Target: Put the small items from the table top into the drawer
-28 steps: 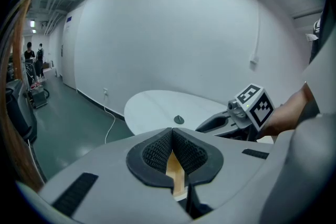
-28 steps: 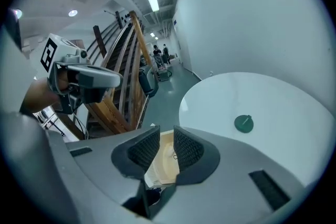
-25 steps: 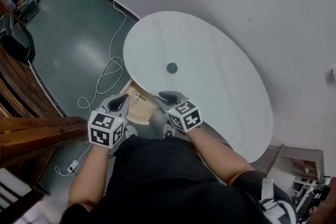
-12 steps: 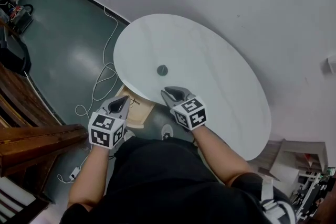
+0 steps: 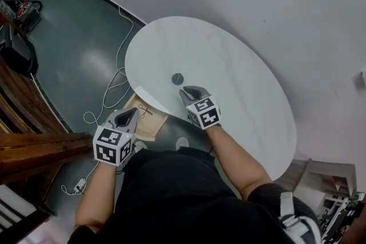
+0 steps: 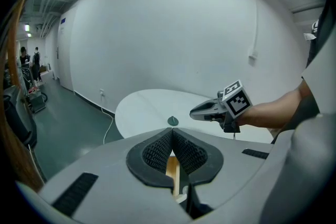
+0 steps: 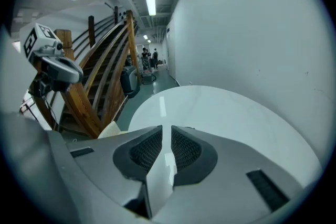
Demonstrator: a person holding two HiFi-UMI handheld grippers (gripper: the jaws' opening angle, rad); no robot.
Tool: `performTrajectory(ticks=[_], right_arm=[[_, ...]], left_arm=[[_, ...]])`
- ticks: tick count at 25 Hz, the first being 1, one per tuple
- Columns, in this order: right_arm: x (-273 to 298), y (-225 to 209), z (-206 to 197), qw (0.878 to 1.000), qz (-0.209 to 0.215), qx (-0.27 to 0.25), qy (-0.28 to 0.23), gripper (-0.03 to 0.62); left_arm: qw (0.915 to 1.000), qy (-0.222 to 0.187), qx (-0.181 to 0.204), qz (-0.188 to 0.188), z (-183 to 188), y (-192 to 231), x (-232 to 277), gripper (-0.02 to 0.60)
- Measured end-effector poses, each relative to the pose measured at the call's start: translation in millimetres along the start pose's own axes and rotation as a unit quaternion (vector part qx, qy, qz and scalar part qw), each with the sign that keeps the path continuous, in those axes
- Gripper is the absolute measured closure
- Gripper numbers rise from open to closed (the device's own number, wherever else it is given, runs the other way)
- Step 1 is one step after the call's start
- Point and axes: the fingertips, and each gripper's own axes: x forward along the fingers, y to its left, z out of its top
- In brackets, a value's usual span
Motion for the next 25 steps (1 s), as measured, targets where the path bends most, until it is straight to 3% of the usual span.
performTrajectory(ticks=[8,14,25], right_arm=[[54,-23,-21,0.995,0.013,-0.08,0.05,0.543],[83,-25,-37,0.974,0.033,-0.201,0.099,0.516],[102,-28,-48,0.972,0.043,-0.195,0.123,0.5]], left_arm=[[0.9978,-0.008,-0.031,0.057,-4,15,-13,0.566],[0.9945,-0.008,-0.055,0.089,-11,20,-22,0.566],[0.9909,-0.01,-0.073,0.113,-21,26,-32,0.566]])
